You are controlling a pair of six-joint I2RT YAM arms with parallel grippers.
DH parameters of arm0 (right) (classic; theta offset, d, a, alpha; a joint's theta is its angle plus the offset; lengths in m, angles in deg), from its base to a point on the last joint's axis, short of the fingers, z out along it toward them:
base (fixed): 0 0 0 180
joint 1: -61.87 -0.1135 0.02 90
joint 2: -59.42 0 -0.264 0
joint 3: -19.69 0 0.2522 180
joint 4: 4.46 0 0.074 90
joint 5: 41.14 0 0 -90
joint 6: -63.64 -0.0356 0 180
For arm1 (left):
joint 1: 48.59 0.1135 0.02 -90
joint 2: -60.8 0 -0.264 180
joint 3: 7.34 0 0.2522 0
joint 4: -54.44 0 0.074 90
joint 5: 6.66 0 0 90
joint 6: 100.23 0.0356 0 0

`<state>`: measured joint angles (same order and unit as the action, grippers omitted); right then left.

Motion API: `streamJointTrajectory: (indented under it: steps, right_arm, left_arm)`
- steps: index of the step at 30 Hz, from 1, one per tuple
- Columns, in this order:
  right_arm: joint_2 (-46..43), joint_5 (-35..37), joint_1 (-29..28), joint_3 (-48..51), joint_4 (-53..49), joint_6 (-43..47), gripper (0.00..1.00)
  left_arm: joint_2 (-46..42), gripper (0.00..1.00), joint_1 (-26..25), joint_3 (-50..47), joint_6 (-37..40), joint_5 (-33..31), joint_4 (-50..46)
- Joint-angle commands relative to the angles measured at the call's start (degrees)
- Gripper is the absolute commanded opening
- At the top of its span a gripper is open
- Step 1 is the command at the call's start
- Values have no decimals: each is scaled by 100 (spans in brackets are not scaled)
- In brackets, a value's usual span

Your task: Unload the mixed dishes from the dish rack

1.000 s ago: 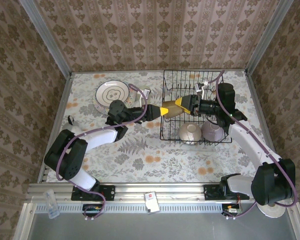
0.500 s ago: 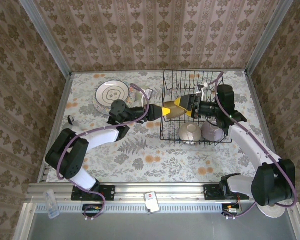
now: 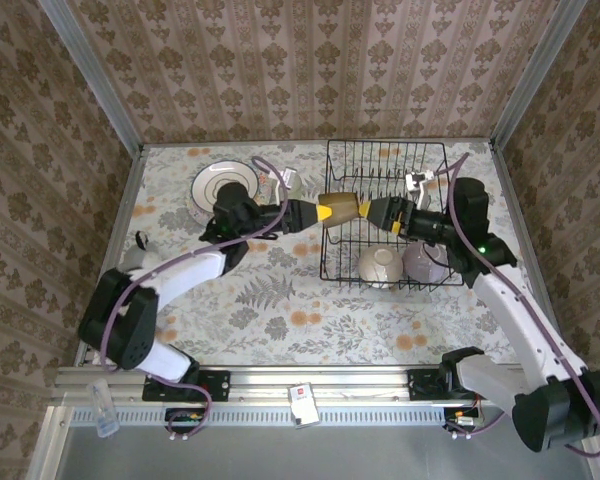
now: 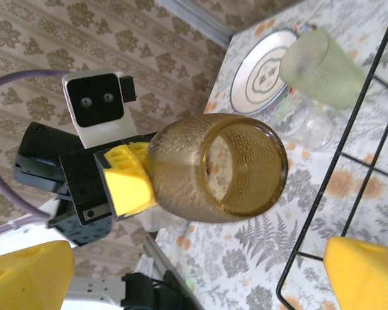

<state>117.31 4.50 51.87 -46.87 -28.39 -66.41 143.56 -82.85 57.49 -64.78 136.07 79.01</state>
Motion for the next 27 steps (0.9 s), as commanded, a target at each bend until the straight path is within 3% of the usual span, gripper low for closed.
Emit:
streamJointTrajectory:
  steps: [1, 7, 12, 20, 27]
  right_arm:
    - [-306, 551, -28, -221, -497, 393, 100]
    - [-473, 816, -36, -108, -653, 511, 100]
    - [-554, 1041, -64, 46, -659, 558, 100]
    - [-651, 1351, -216, 309, -729, 739, 100]
    - [-777, 1507, -288, 477, -1016, 986, 100]
  left_arm:
    - [-930, 0, 25, 759, 2166, -939, -3303]
    - [-1509, 0, 52, 1909, 3886, -3447, -7016]
    - [-1620, 0, 253, 2348, 4452, -4720, -8742]
    - [-1424, 0, 1044, 2243, 4765, -4951, -9725]
    - [-329, 0, 1098, 2342, 4796, -4939, -9581]
